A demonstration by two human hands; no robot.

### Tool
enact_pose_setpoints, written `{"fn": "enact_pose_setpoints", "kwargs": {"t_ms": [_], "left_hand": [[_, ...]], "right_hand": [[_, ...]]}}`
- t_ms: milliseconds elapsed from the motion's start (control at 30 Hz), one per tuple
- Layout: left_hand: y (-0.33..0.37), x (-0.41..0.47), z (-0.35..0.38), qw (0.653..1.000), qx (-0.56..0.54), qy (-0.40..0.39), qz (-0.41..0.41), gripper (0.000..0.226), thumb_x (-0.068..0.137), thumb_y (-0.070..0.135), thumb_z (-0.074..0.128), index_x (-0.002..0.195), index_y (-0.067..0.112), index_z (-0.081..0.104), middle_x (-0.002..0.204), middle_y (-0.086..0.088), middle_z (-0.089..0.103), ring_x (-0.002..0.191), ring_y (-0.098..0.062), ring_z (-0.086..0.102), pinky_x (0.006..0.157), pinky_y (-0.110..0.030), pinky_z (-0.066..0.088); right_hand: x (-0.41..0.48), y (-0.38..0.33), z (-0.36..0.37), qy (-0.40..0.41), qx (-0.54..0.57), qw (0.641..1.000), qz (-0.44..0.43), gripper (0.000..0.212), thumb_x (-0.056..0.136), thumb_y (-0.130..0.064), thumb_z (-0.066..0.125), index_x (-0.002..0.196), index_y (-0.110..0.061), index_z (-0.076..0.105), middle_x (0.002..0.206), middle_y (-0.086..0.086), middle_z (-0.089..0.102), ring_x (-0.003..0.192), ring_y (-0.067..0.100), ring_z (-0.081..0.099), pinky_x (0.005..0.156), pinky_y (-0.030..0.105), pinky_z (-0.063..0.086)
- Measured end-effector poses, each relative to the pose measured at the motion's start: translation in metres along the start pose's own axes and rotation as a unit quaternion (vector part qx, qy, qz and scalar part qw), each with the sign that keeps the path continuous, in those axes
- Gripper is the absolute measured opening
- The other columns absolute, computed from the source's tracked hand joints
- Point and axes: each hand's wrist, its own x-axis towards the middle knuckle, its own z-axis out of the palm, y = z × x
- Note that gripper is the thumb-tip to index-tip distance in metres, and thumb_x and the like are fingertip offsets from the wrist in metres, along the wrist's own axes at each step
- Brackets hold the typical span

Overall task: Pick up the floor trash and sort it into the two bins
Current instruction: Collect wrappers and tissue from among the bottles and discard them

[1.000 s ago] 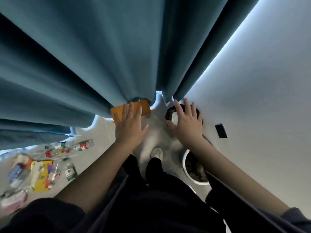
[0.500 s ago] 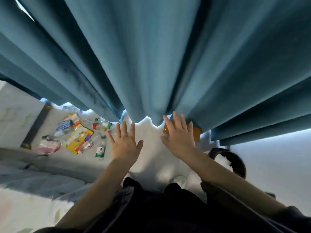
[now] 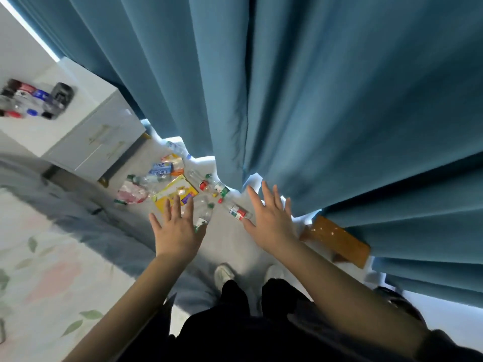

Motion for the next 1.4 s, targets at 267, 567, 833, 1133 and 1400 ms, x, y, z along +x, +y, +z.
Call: {"fn": "enact_pose_setpoints", "kwargs": {"t_ms": [267, 567, 833, 1133, 1400], "left_hand": [[-0.048, 0.042, 0.0, 0.993, -0.042, -0.036, -0.107, 0.073, 0.094, 0.057, 0.032, 0.152, 0.023, 0.003, 0.16, -0.007, -0.004, 0.146, -0.027, -0.008, 0.113, -0.059, 0.002], [-0.103, 0.116, -0.026, 0.973, -0.078, -0.054, -0.209, 0.072, 0.095, 0.055, 0.036, 0.152, 0.022, 0.007, 0.16, -0.006, -0.001, 0.147, -0.027, -0.006, 0.114, -0.057, 0.004], [-0.198, 0.204, 0.0, 0.964, -0.11, -0.104, -0.219, 0.068, 0.094, 0.049, 0.039, 0.151, 0.022, 0.012, 0.16, -0.006, 0.003, 0.147, -0.026, -0.002, 0.115, -0.056, 0.006], [-0.338, 0.366, 0.103, 0.968, -0.072, -0.196, -0.139, 0.07, 0.091, 0.046, 0.049, 0.148, 0.02, 0.016, 0.156, -0.006, 0.013, 0.145, -0.026, 0.007, 0.114, -0.054, 0.014], [-0.409, 0.519, 0.269, 0.965, -0.09, -0.21, -0.131, 0.081, 0.087, 0.047, 0.058, 0.148, 0.021, 0.011, 0.158, -0.01, 0.008, 0.144, -0.032, 0.013, 0.11, -0.05, 0.03]], "right_hand": [[0.081, -0.031, 0.001, -0.061, -0.005, 0.997, -0.051, 0.074, 0.091, -0.045, 0.048, 0.152, -0.031, 0.009, 0.161, 0.005, 0.0, 0.147, 0.031, 0.001, 0.114, 0.052, 0.013], [0.224, -0.122, -0.018, -0.141, -0.075, 0.971, -0.178, 0.075, 0.094, -0.042, 0.048, 0.152, -0.031, 0.001, 0.161, 0.003, -0.009, 0.147, 0.03, -0.006, 0.117, 0.054, 0.006], [0.333, -0.204, 0.032, -0.19, -0.166, 0.948, -0.194, 0.076, 0.093, -0.044, 0.05, 0.152, -0.031, 0.004, 0.161, 0.004, -0.002, 0.147, 0.03, 0.0, 0.116, 0.054, 0.013], [0.481, -0.274, 0.184, -0.245, -0.161, 0.954, -0.059, 0.086, 0.087, -0.045, 0.061, 0.152, -0.028, 0.007, 0.159, 0.006, 0.005, 0.146, 0.03, 0.007, 0.112, 0.052, 0.024], [0.594, -0.274, 0.399, -0.277, -0.111, 0.955, 0.005, 0.082, 0.087, -0.044, 0.065, 0.149, -0.029, 0.013, 0.154, 0.011, 0.019, 0.142, 0.034, 0.018, 0.108, 0.054, 0.031]]}}
